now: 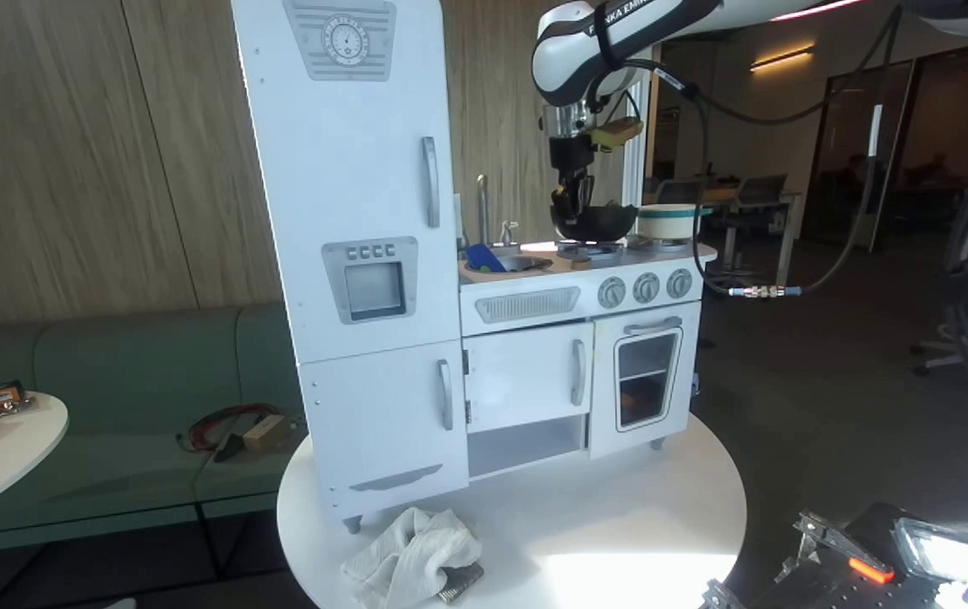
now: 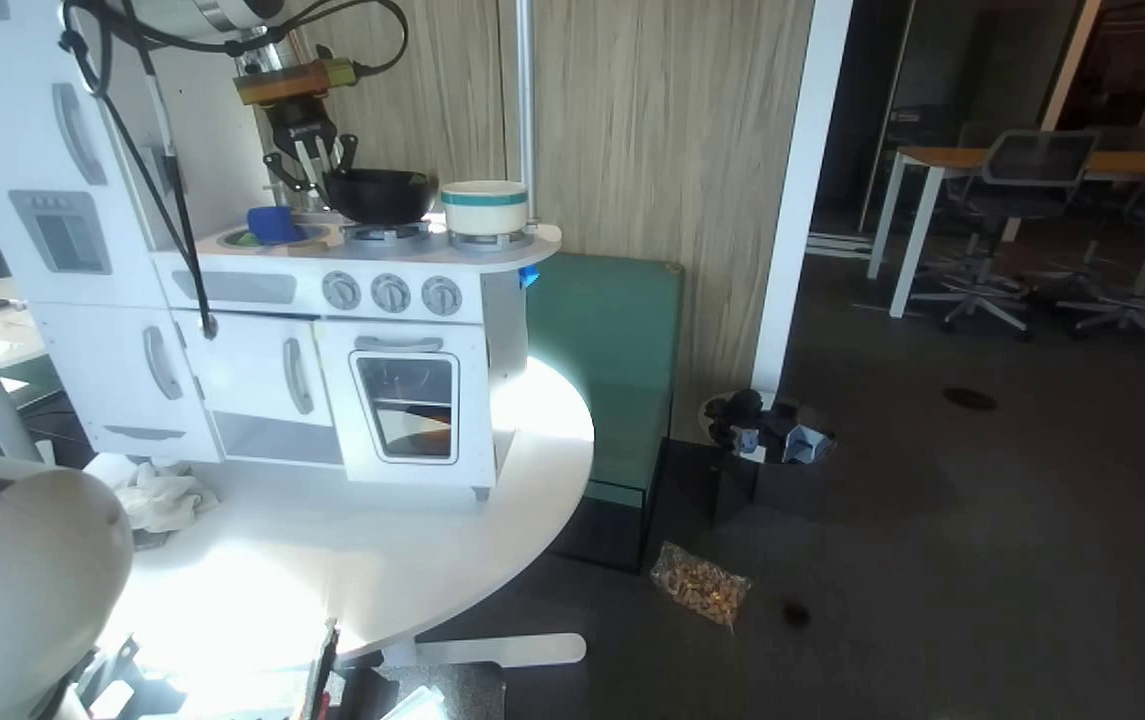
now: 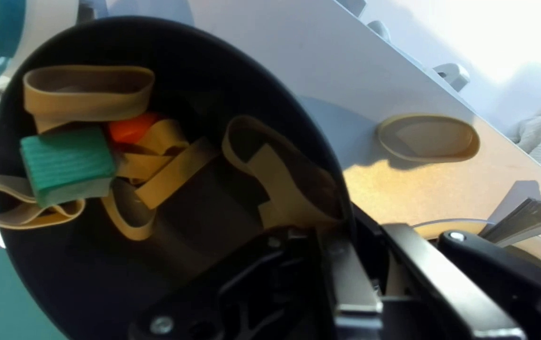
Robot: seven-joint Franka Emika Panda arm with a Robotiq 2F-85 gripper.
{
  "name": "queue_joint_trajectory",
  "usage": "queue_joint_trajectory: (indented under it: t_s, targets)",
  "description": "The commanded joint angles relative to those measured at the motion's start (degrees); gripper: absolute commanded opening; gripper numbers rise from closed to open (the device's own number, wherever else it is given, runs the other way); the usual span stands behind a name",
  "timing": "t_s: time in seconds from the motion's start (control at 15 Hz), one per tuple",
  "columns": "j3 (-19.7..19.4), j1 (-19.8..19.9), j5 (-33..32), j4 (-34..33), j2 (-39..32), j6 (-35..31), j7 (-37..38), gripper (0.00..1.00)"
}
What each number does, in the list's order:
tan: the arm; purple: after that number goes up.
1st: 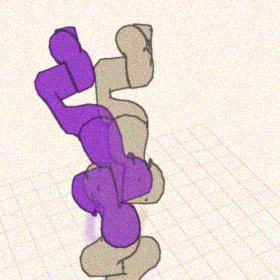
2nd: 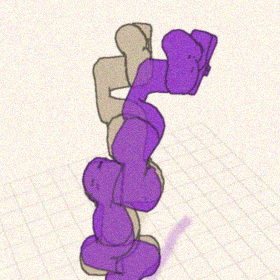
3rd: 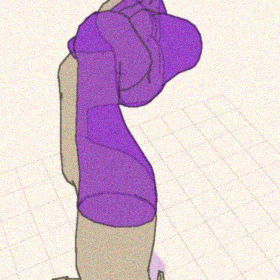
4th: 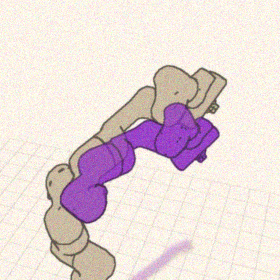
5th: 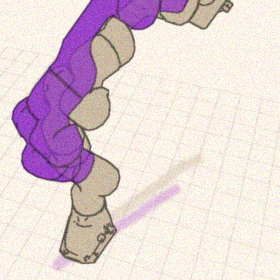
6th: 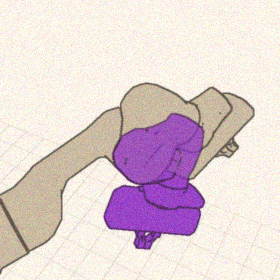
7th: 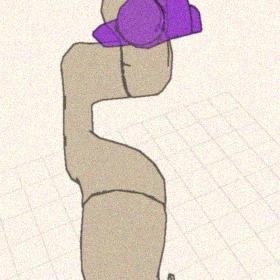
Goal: Pick the black bowl and pour all its contents into the white bowl, pick up the silver spoon from the sink and mix the contents of the white bowl
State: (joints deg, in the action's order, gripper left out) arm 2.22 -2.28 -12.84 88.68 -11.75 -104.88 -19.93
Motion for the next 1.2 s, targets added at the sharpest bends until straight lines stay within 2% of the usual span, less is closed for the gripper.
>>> queue_joint_trajectory:
  t_s: [0.0, 0.33, 0.53, 0.6, 0.8, 1.13]
  targets:
    - [0.19, -0.13, -0.21, -2.16, -1.63, 0.91, 1.15, 0.38]
    - [0.87, -0.6, 0.14, -0.55, -0.81, 0.16, 1.59, 0.73]
    - [1.41, -2.06, -2.93, 1.41, 1.14, -2.16, 2.7, 0.96]
    - [1.55, -2.9, -5.28, 2.51, 2.19, -3.54, 3.53, 1.0]
    - [2.07, -5.17, -12.25, 5.08, 4.61, -6.66, 8.35, 1.0]
    - [4.09, -7.17, -11.97, 8.74, 8.64, -4.19, 15.93, 1.0]
